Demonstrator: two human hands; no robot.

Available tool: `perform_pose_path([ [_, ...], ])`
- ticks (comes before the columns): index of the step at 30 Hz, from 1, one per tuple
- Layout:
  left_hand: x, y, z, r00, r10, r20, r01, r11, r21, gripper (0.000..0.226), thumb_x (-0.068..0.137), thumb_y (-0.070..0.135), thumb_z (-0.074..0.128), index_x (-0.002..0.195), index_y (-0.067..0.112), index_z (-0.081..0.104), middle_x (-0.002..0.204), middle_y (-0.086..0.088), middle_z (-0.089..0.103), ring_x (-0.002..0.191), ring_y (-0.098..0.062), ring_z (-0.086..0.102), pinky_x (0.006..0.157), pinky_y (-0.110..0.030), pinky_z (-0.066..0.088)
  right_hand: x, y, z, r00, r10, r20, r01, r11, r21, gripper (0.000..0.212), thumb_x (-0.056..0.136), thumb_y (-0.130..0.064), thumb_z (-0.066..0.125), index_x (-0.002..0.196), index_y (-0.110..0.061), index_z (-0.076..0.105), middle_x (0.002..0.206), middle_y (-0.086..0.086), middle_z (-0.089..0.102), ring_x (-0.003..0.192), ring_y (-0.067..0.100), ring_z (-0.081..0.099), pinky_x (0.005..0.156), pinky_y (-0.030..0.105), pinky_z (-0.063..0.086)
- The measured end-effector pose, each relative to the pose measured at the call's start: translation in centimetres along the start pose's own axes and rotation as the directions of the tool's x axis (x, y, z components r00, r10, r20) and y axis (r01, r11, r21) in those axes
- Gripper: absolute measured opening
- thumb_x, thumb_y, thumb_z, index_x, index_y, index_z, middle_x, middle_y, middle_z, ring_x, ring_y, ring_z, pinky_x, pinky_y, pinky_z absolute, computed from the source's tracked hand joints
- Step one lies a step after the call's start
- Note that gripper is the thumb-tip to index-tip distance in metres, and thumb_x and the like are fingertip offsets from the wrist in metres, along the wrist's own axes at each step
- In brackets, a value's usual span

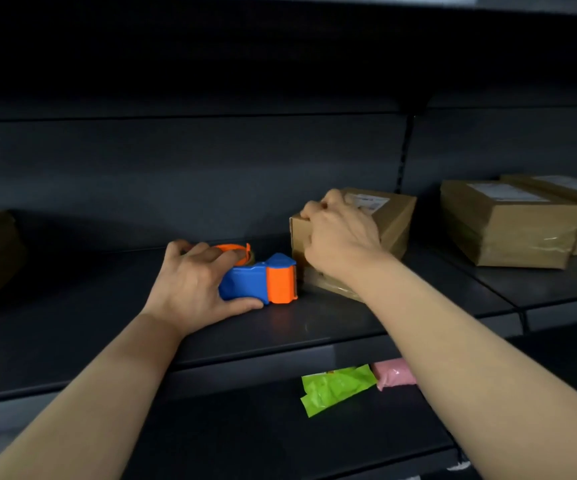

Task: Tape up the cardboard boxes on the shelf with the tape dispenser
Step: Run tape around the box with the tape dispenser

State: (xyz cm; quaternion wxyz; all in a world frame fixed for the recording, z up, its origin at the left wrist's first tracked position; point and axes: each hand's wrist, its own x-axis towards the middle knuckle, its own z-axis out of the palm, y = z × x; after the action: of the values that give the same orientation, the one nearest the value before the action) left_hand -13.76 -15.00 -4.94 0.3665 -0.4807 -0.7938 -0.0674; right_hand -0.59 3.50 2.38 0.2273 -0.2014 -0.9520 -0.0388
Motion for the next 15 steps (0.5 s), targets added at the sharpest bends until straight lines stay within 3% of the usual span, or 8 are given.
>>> perform_pose_path([
  [5,0.0,0.0,-0.1,1.0,-0.006,0.015,0.006,1.0,0.0,0.08,0.069,0.087,0.043,0.114,0.025,0.067,0.09,0.001,0.071,0.085,-0.021,0.064,0.085,-0.042,0.039,-0.8,1.1,1.6,0.961,-0.131,-0.244,0.105,0.987,-0.118,0.025,0.095,-0.025,0.051,0.12,-0.023,0.05,0.088,0.001,0.068,0.072,0.023,0.06,0.056,0.03,0.031],
  [8,0.1,-0.2,-0.1,1.0,0.002,0.016,-0.002,1.0,0.003,0.077,0.07,0.086,0.044,0.116,0.027,0.065,0.093,0.005,0.07,0.088,-0.02,0.064,0.085,-0.041,0.035,-1.2,2.3,1.1,0.96,-0.138,-0.245,0.129,0.99,-0.051,0.021,0.097,-0.036,0.047,0.116,-0.029,0.054,0.089,-0.003,0.07,0.079,0.023,0.066,0.055,0.029,0.033],
  [15,-0.2,-1.1,-0.1,0.997,-0.062,0.05,0.058,0.995,0.08,0.079,0.068,0.084,0.043,0.113,0.025,0.067,0.092,-0.001,0.071,0.086,-0.024,0.063,0.085,-0.045,0.035,-1.5,4.6,0.5,0.979,-0.092,-0.181,0.1,0.994,0.034,0.021,0.098,-0.041,0.045,0.118,-0.039,0.053,0.099,-0.011,0.068,0.089,0.016,0.063,0.064,0.029,0.035],
])
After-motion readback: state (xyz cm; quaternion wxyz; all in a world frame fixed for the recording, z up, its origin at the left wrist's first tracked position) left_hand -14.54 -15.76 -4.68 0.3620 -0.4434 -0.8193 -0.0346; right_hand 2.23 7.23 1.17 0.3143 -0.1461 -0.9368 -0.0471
